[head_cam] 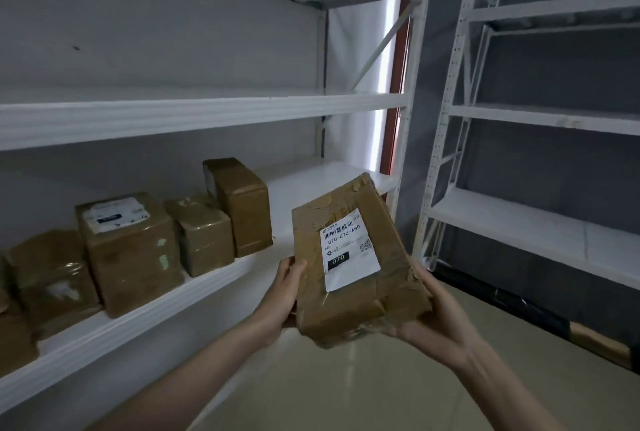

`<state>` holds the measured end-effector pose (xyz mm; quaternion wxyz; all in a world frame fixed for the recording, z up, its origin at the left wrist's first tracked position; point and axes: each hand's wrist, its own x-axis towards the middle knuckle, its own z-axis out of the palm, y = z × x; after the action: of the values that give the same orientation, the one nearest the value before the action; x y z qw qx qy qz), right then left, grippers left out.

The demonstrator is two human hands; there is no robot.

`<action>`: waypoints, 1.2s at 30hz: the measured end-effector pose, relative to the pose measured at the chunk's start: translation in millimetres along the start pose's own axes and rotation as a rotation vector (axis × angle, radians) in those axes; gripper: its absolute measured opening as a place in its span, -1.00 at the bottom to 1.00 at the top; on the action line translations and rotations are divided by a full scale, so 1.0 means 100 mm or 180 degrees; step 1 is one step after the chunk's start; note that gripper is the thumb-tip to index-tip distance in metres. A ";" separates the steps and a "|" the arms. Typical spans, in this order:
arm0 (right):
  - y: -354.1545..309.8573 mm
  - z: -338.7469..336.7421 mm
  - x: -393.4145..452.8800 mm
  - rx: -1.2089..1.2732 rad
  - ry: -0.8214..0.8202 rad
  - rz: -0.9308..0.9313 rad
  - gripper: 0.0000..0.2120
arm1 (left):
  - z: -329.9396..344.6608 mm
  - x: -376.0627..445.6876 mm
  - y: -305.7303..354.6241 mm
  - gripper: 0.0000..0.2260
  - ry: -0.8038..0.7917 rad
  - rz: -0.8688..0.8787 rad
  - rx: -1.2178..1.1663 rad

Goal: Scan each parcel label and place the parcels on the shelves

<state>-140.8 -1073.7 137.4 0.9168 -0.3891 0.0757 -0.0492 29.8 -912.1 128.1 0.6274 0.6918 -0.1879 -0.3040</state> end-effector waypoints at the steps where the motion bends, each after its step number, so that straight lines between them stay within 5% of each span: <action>1: -0.07 -0.07 0.19 0.0133 -0.0225 0.0107 -0.51 | 0.03 0.20 0.04 -0.73 0.0038 0.0021 -0.0037; 4: -0.29 -0.30 0.72 0.0336 -0.0695 0.0197 -0.46 | 0.10 0.70 0.09 -0.73 0.0248 0.0167 0.0074; 13: -0.94 -0.56 2.24 -0.0057 -0.0420 0.0408 -0.55 | 0.10 1.83 0.27 -0.60 0.1295 0.1240 0.1986; 16: -1.17 -0.51 2.66 -0.0261 -0.0464 0.0584 -0.55 | 0.02 1.96 0.47 -0.42 0.1999 0.1563 0.3383; 19: -1.36 -0.45 3.07 -0.0559 -0.0521 0.0799 -0.56 | -0.01 2.10 0.71 -0.24 0.1887 0.1747 0.3359; 22: -1.45 -0.38 3.44 -0.0836 -0.0528 0.0878 -0.56 | -0.03 2.28 0.83 -0.18 0.1833 0.1648 0.3788; 27: -1.37 -0.22 3.83 -0.0885 -0.0596 0.0933 -0.63 | -0.08 2.43 0.75 -0.25 0.2597 0.1166 0.5257; 36: -0.96 0.07 4.20 -0.1447 -0.0754 0.0658 -0.77 | -0.43 2.45 0.71 -0.29 0.2935 0.0150 0.5505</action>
<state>270.7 -1198.1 169.7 0.8085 -0.5781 0.0164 0.1086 248.9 -1047.1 153.5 -0.0781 0.9600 -0.0961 0.2512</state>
